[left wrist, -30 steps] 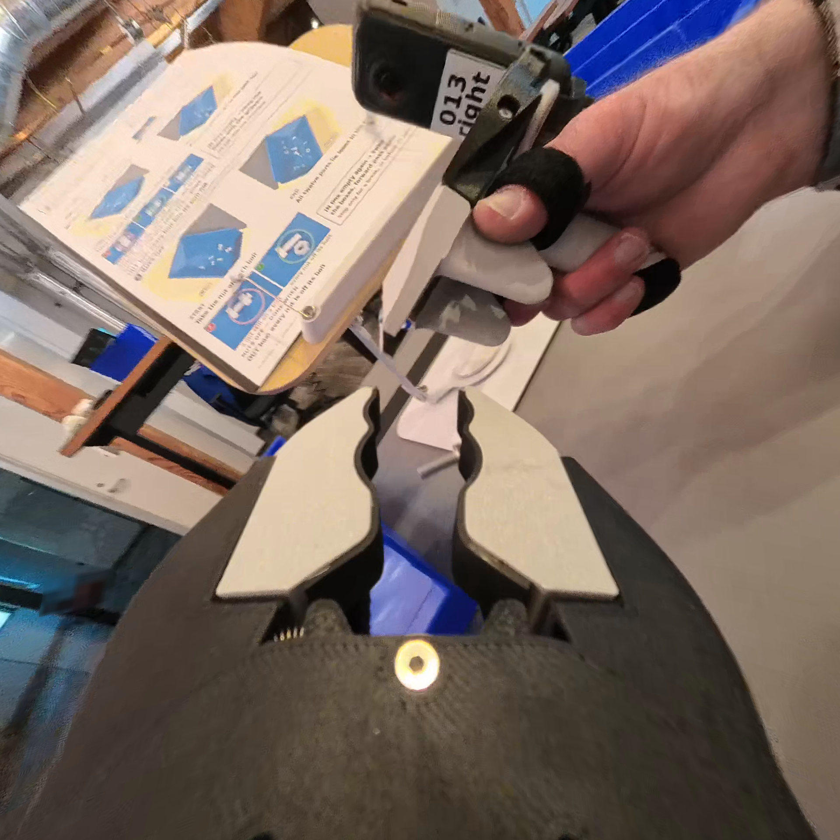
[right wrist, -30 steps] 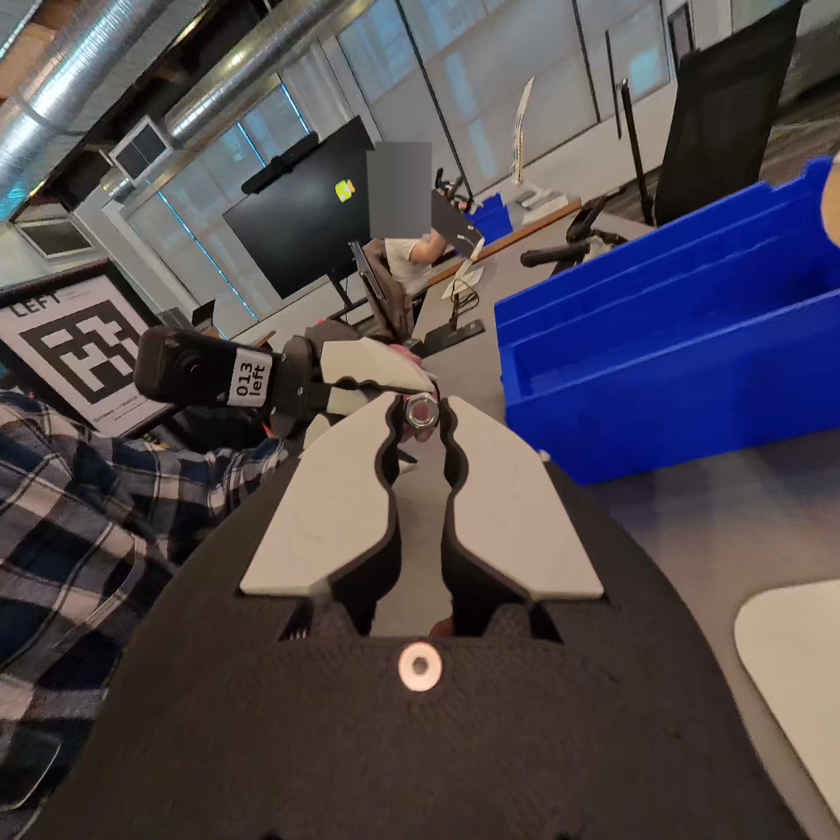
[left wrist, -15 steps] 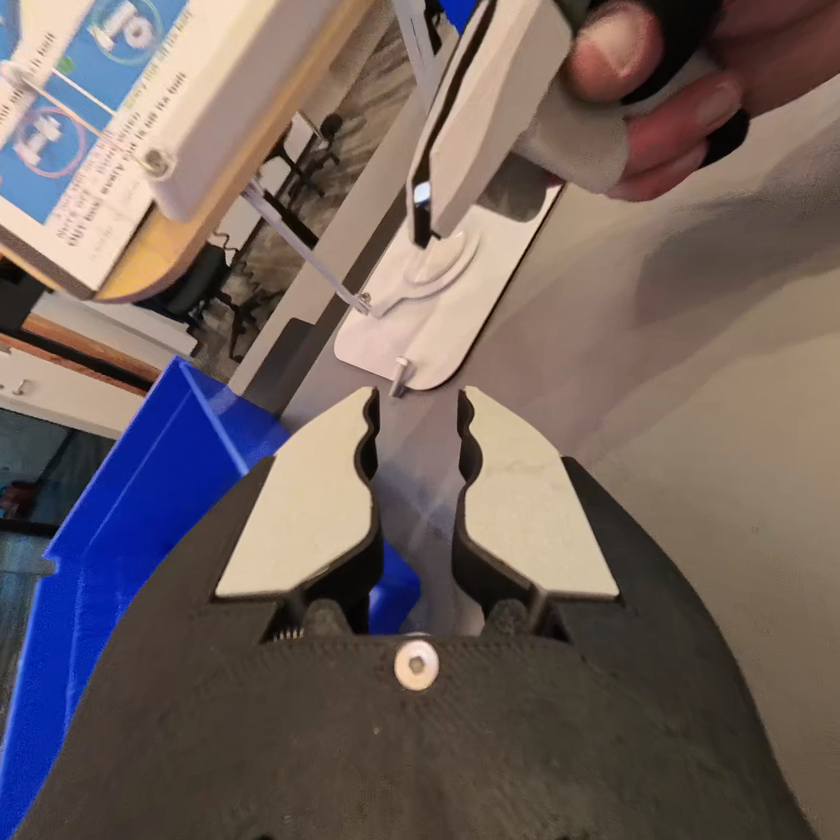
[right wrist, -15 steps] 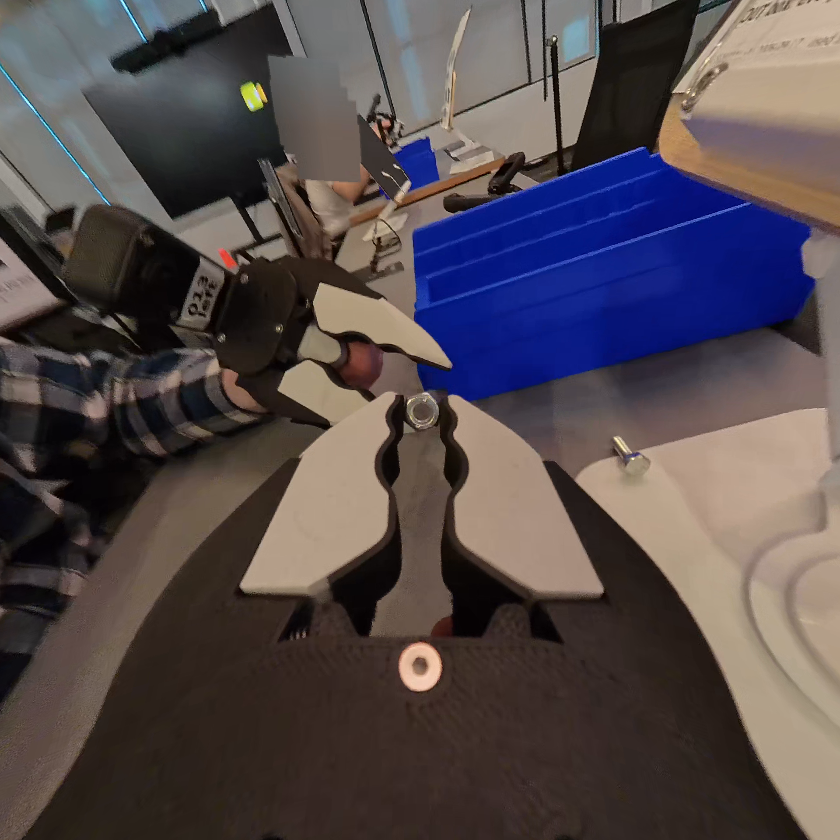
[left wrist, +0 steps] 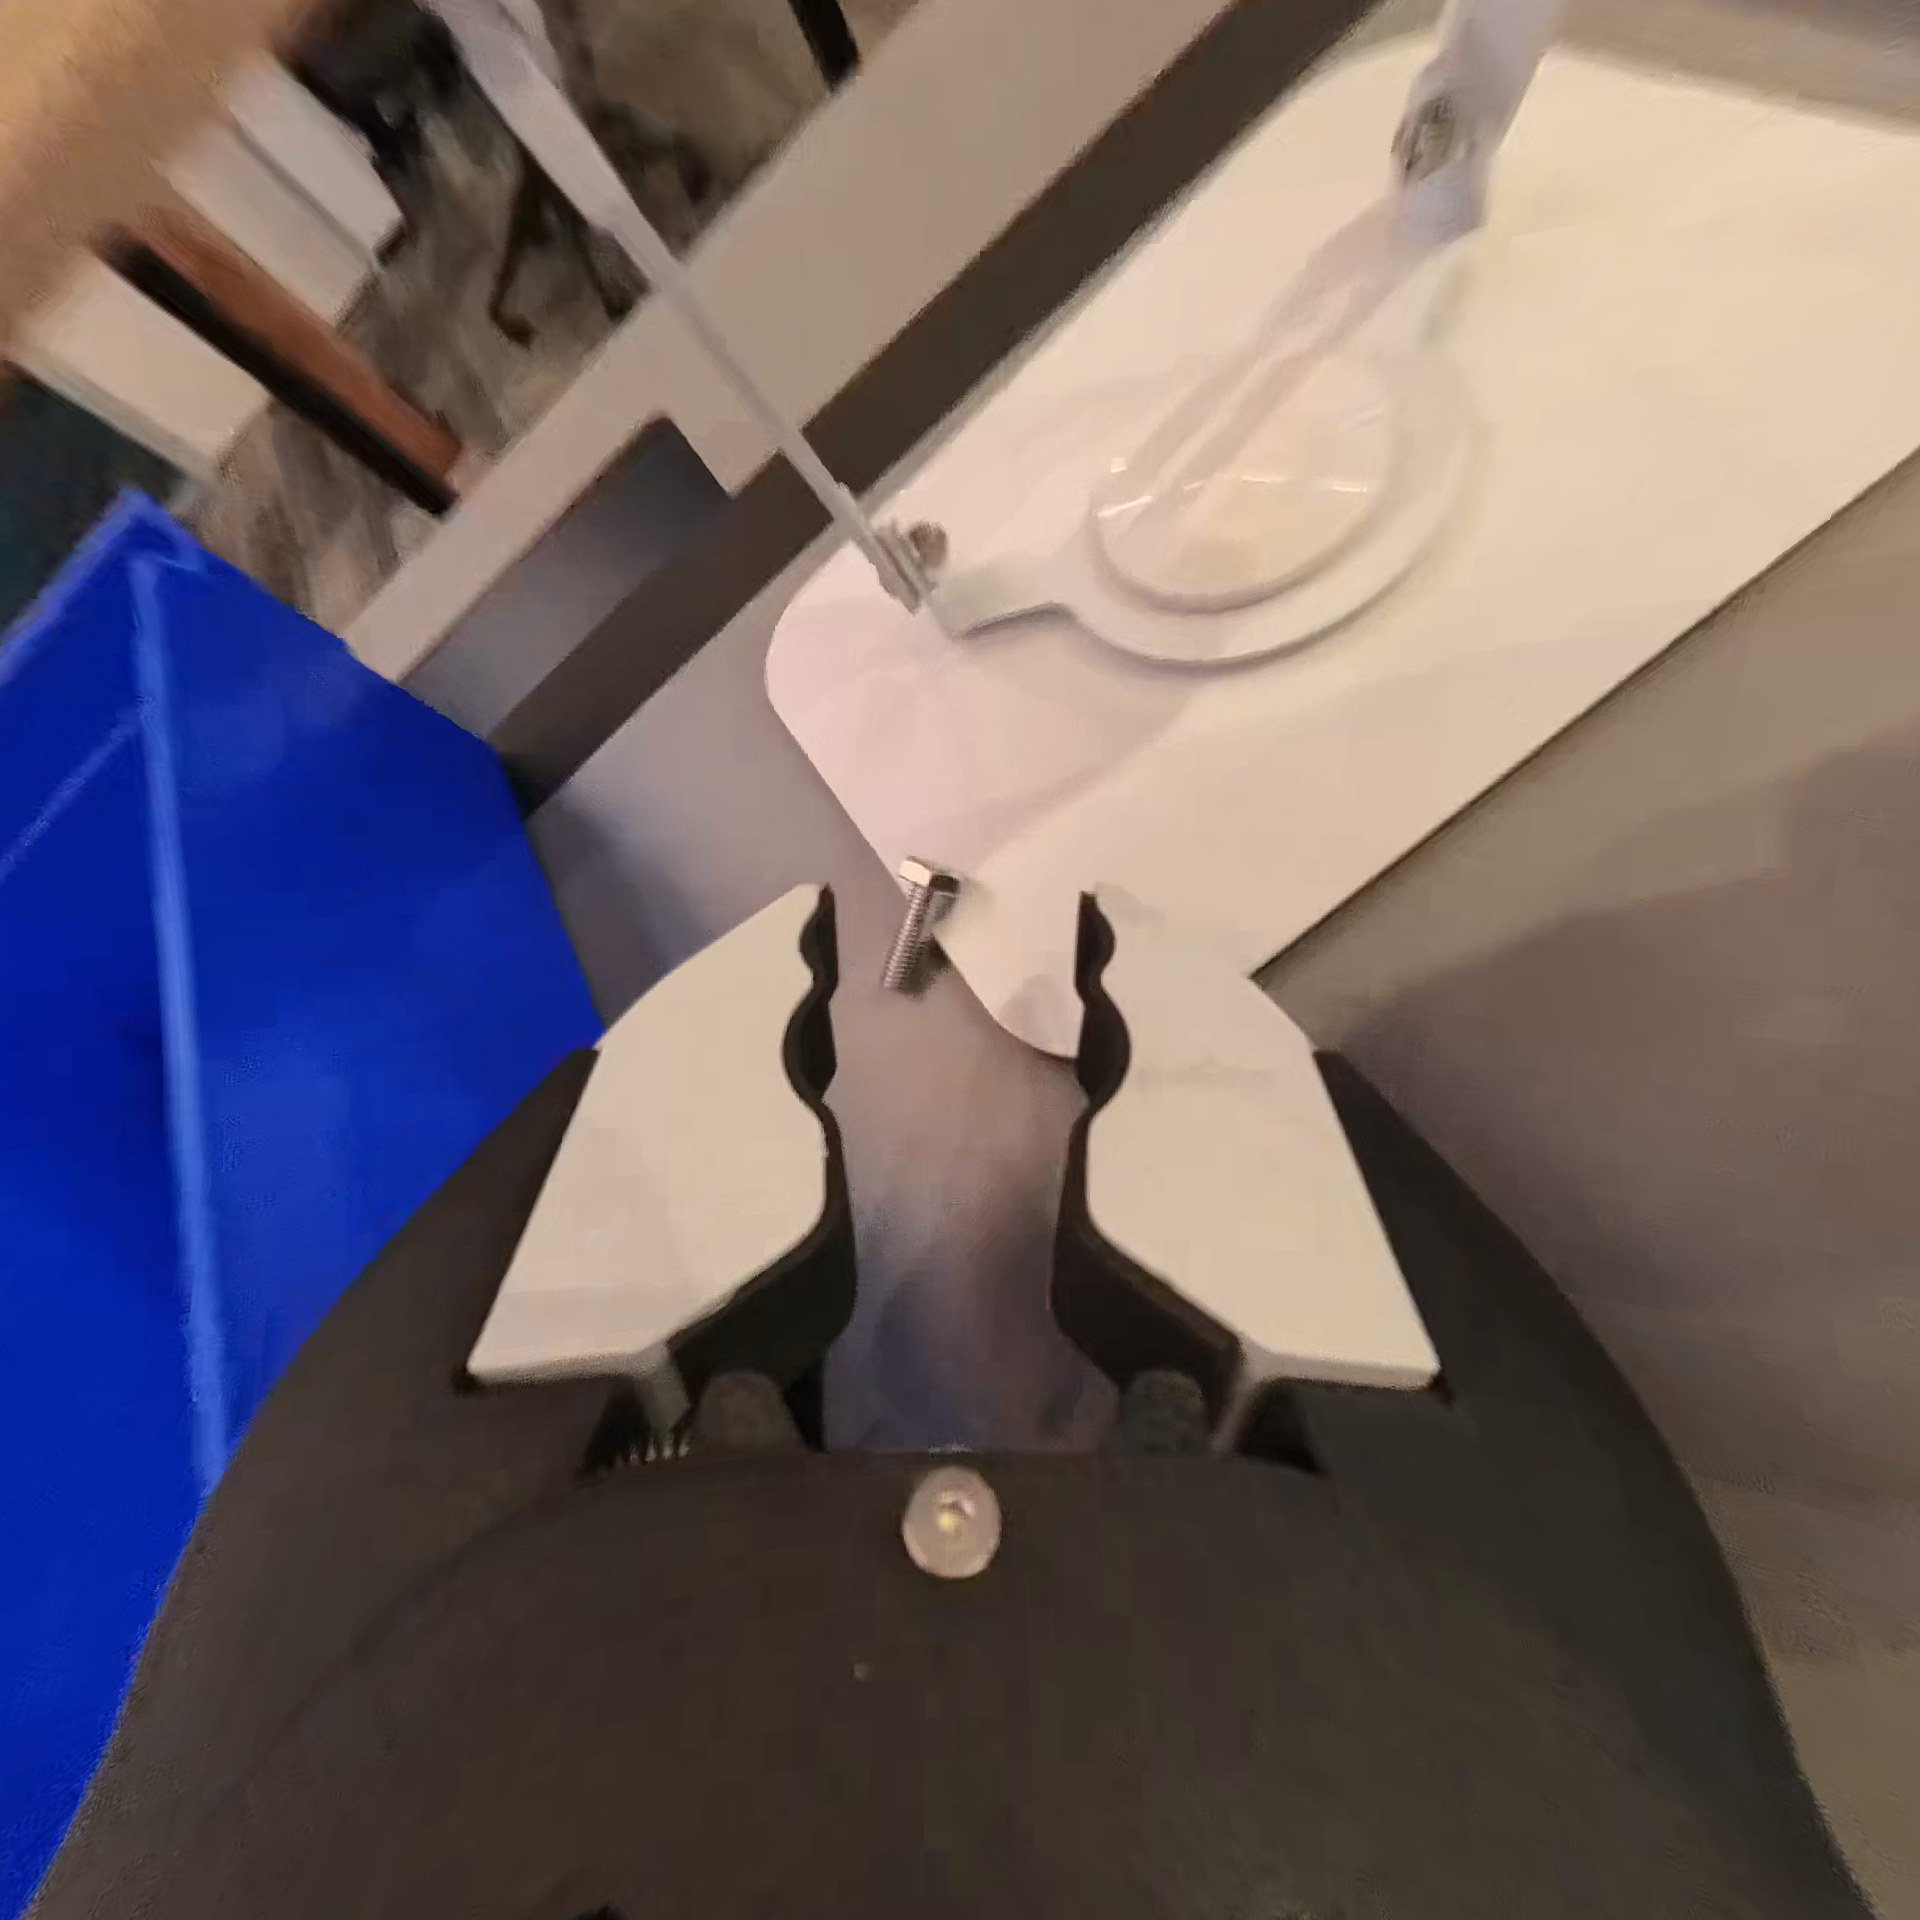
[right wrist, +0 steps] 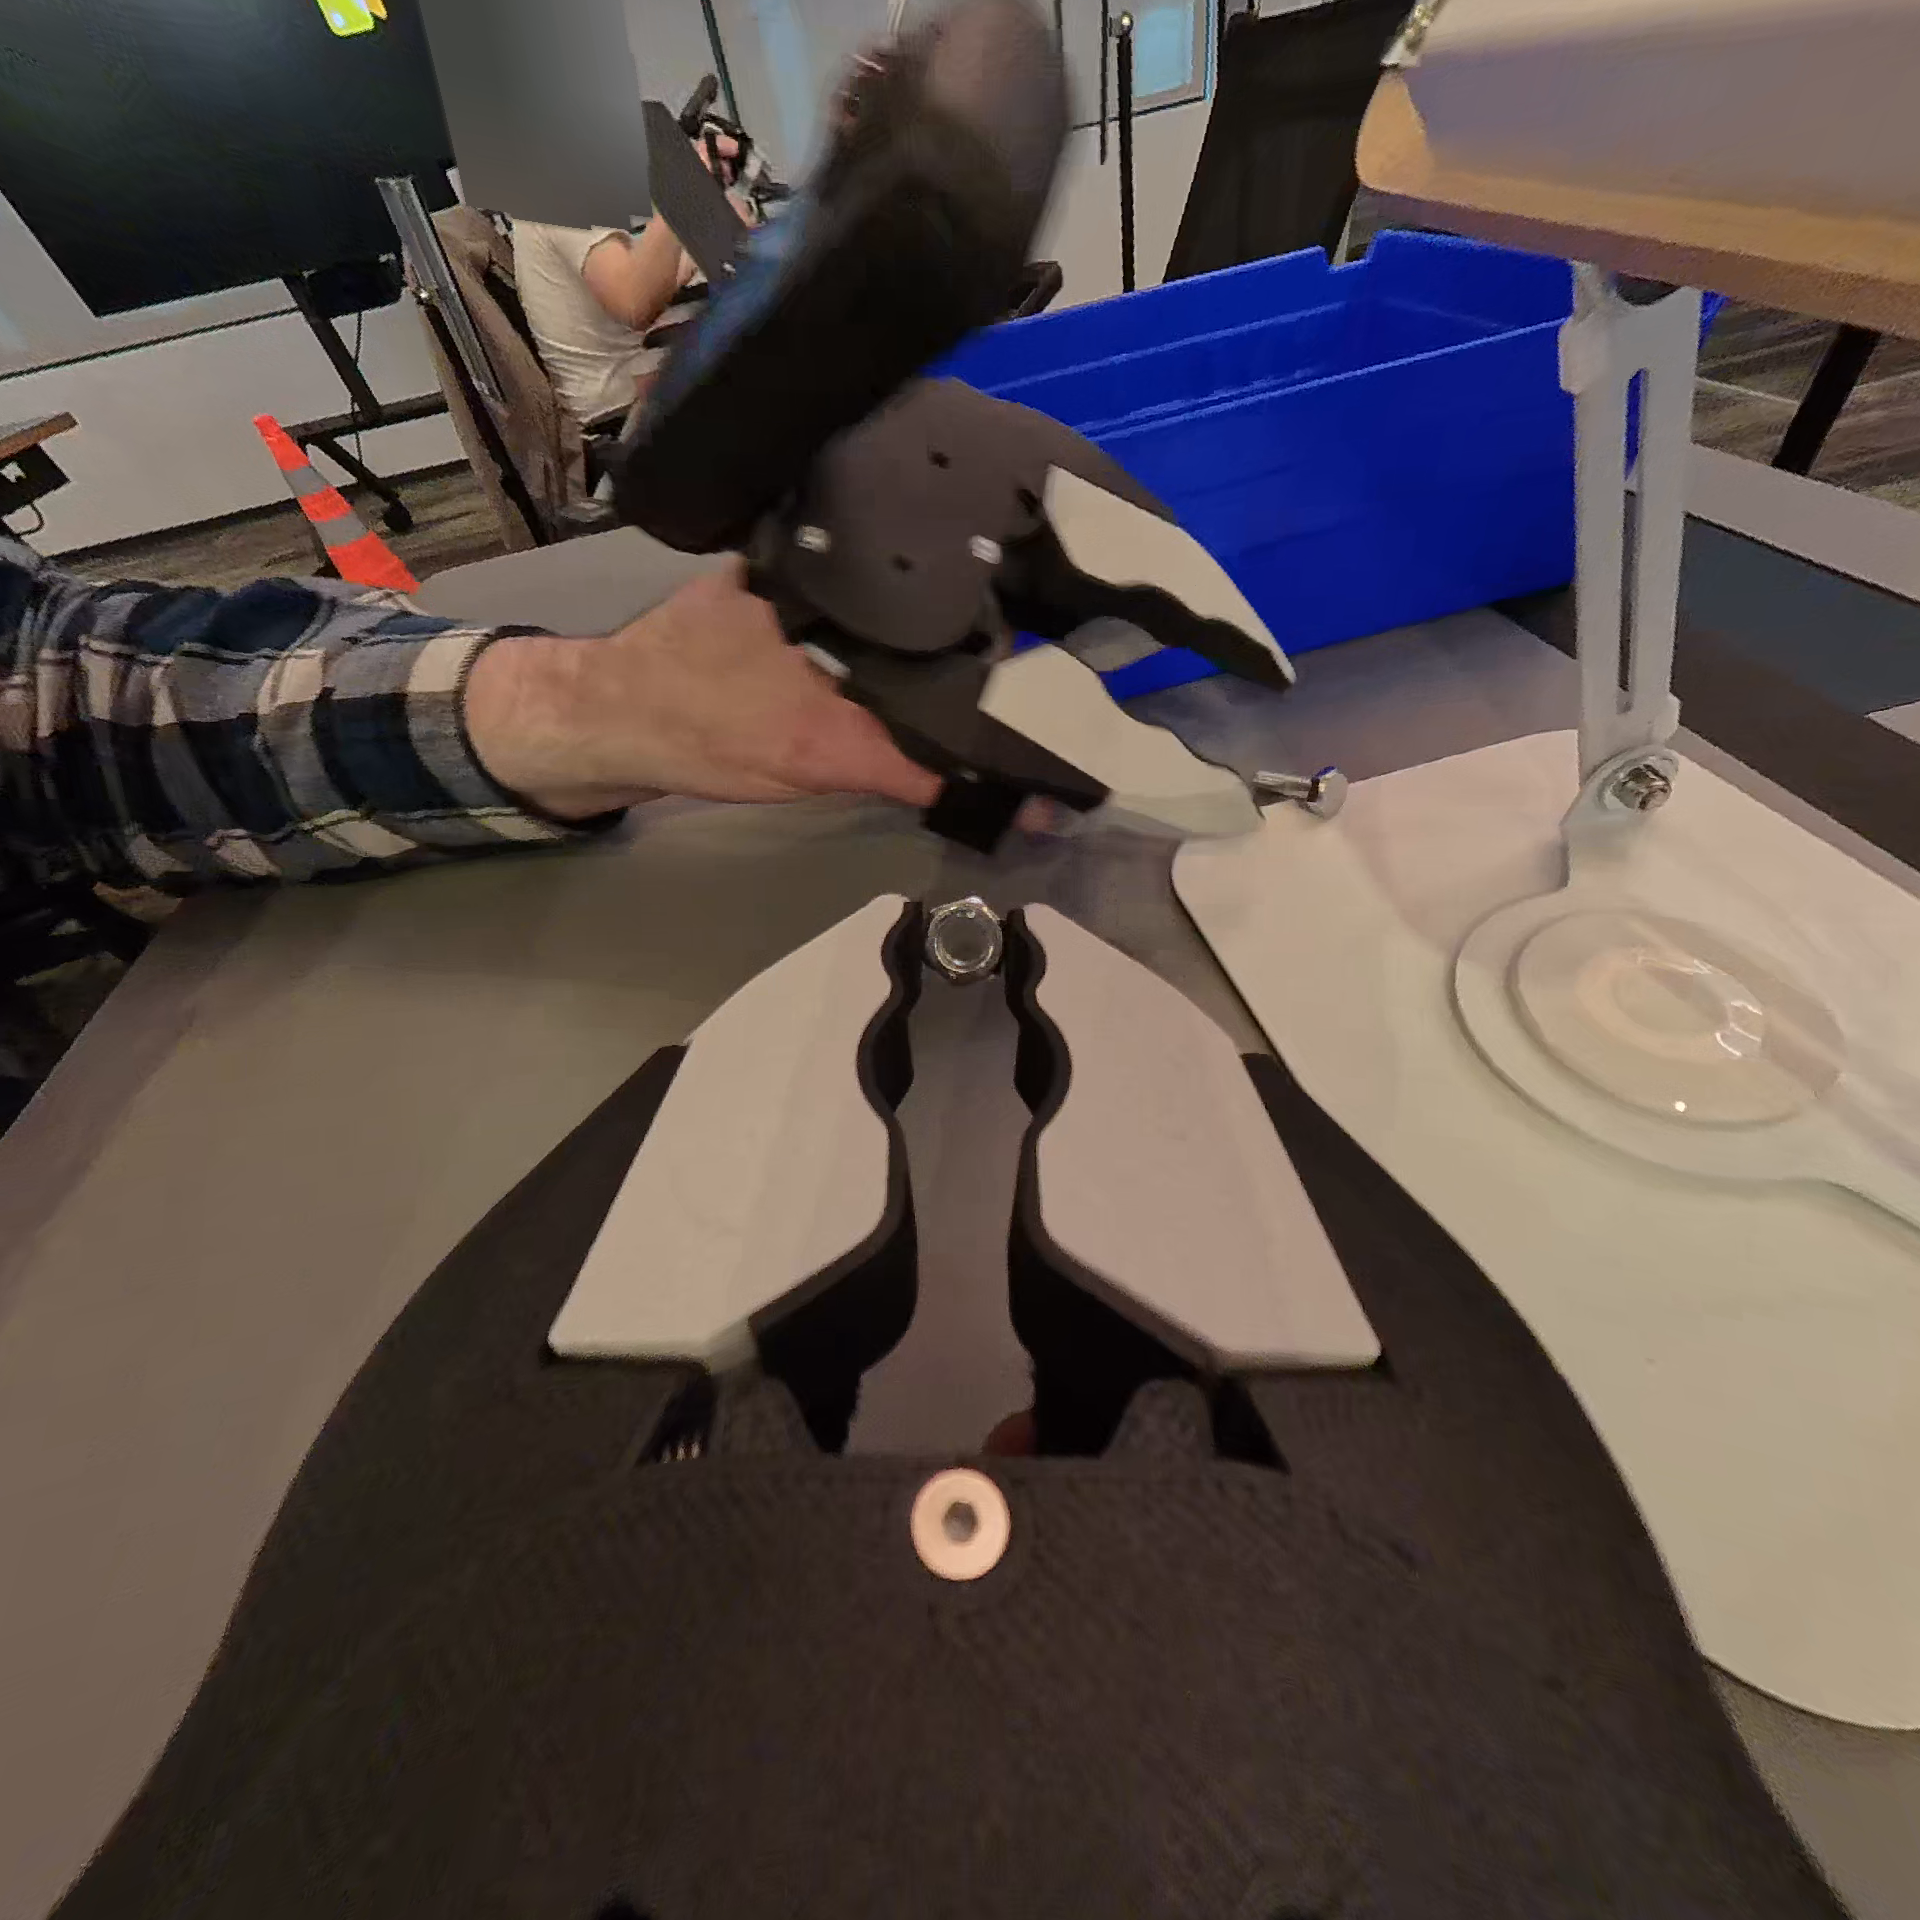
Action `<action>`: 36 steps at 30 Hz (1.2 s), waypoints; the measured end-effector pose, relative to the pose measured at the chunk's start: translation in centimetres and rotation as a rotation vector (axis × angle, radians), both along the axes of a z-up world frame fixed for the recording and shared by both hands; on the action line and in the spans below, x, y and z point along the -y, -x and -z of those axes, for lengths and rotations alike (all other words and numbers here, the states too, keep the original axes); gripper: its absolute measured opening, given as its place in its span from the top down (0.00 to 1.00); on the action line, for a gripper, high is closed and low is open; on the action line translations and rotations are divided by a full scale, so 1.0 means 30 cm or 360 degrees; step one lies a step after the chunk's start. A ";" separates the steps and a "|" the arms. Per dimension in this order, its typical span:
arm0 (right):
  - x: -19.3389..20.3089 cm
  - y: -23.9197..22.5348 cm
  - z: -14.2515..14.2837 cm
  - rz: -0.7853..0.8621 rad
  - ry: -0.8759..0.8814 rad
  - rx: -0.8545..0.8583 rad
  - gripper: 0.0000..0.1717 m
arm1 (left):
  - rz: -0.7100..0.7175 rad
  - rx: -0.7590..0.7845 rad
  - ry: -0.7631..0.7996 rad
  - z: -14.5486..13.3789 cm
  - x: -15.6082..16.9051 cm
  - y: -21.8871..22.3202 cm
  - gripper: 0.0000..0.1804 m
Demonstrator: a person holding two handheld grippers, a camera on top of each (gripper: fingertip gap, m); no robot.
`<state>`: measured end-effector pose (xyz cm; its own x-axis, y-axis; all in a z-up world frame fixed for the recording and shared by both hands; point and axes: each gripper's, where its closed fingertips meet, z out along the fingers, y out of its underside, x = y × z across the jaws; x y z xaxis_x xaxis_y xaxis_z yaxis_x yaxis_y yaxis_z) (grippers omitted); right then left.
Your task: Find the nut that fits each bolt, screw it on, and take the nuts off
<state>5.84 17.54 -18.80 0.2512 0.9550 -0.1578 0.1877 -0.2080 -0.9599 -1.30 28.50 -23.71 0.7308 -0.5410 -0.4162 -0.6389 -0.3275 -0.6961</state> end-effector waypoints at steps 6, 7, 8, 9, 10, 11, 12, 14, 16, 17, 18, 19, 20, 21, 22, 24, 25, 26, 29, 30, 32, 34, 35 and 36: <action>0.057 -0.003 0.004 -0.0074 -0.0022 0.0022 0.91 | -0.0124 -0.0023 0.0175 0.068 -0.062 -0.003 0.76; 0.063 -0.007 0.003 -0.0078 -0.0026 0.0024 0.91 | -0.0132 0.0006 0.0216 0.074 -0.064 -0.007 0.77; 0.068 -0.010 0.001 -0.0084 -0.0025 0.0020 0.91 | -0.0136 0.0048 0.0261 0.080 -0.064 -0.014 0.80; 0.073 -0.014 -0.002 -0.0091 -0.0019 0.0010 0.91 | -0.0147 0.0095 0.0302 0.085 -0.065 -0.021 0.82; 0.075 -0.018 -0.004 -0.0092 -0.0015 0.0003 0.91 | -0.0175 0.0140 0.0338 0.088 -0.068 -0.023 0.83; 0.077 -0.022 -0.006 -0.0090 -0.0014 0.0002 0.91 | -0.0194 0.0176 0.0371 0.090 -0.070 -0.023 0.84; 0.080 -0.025 -0.007 -0.0091 -0.0017 0.0001 0.91 | -0.0214 0.0196 0.0384 0.091 -0.075 -0.019 0.83; 0.088 -0.029 -0.013 -0.0098 -0.0013 -0.0011 0.91 | -0.0249 0.0252 0.0407 0.093 -0.079 -0.014 0.82; 0.095 -0.032 -0.016 -0.0104 -0.0018 -0.0012 0.91 | -0.0246 0.0296 0.0430 0.096 -0.075 -0.017 0.84; 0.099 -0.033 -0.018 -0.0110 -0.0018 -0.0014 0.91 | -0.0240 0.0311 0.0434 0.097 -0.071 -0.020 0.86; 0.101 -0.035 -0.019 -0.0112 -0.0019 -0.0015 0.91 | -0.0236 0.0298 0.0419 0.097 -0.069 -0.017 0.87; 0.103 -0.037 -0.020 -0.0110 -0.0022 -0.0014 0.91 | -0.0232 0.0268 0.0407 0.097 -0.066 -0.011 0.91; 0.104 -0.040 -0.021 -0.0110 -0.0023 -0.0013 0.91 | -0.0232 0.0246 0.0400 0.097 -0.062 -0.006 0.93; 0.105 -0.044 -0.022 -0.0110 -0.0023 -0.0014 0.91 | -0.0229 0.0245 0.0398 0.098 -0.059 -0.003 0.94; 0.106 -0.047 -0.023 -0.0108 -0.0023 -0.0015 0.91 | -0.0228 0.0259 0.0401 0.097 -0.055 -0.003 0.94; 0.105 -0.054 -0.023 -0.0101 -0.0024 -0.0017 0.91 | -0.0213 0.0234 0.0402 0.097 -0.045 -0.002 0.94; 0.105 -0.056 -0.023 -0.0101 -0.0021 -0.0017 0.91 | -0.0209 0.0227 0.0400 0.097 -0.041 -0.003 0.94; 0.105 -0.057 -0.023 -0.0100 -0.0021 -0.0017 0.91 | -0.0199 0.0227 0.0402 0.096 -0.036 -0.006 0.94; 0.108 -0.059 -0.032 -0.0100 -0.0032 -0.0021 0.91 | -0.0161 0.0211 0.0374 0.091 -0.010 -0.011 0.95; 0.109 -0.064 -0.035 -0.0094 -0.0047 -0.0013 0.91 | -0.0147 0.0200 0.0360 0.086 0.001 -0.012 0.95; 0.104 -0.085 -0.058 -0.0060 -0.0080 -0.0016 0.91 | -0.0091 0.0188 0.0326 0.067 0.032 -0.021 0.95; 0.078 -0.129 -0.092 0.0030 -0.0140 0.0013 0.91 | -0.0023 0.0186 0.0284 0.039 0.077 -0.036 0.95; 0.055 -0.165 -0.113 0.0100 -0.0181 0.0049 0.91 | 0.0025 0.0165 0.0237 0.022 0.102 -0.044 0.95; 0.031 -0.210 -0.144 0.0182 -0.0227 0.0071 0.91 | 0.0068 0.0144 0.0196 0.007 0.130 -0.051 0.95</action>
<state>12.13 16.62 -14.50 0.3633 0.9316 -0.0093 0.2135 -0.0929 -0.9725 0.21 24.61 -23.92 0.7376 -0.6153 -0.2782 -0.5906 -0.3880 -0.7076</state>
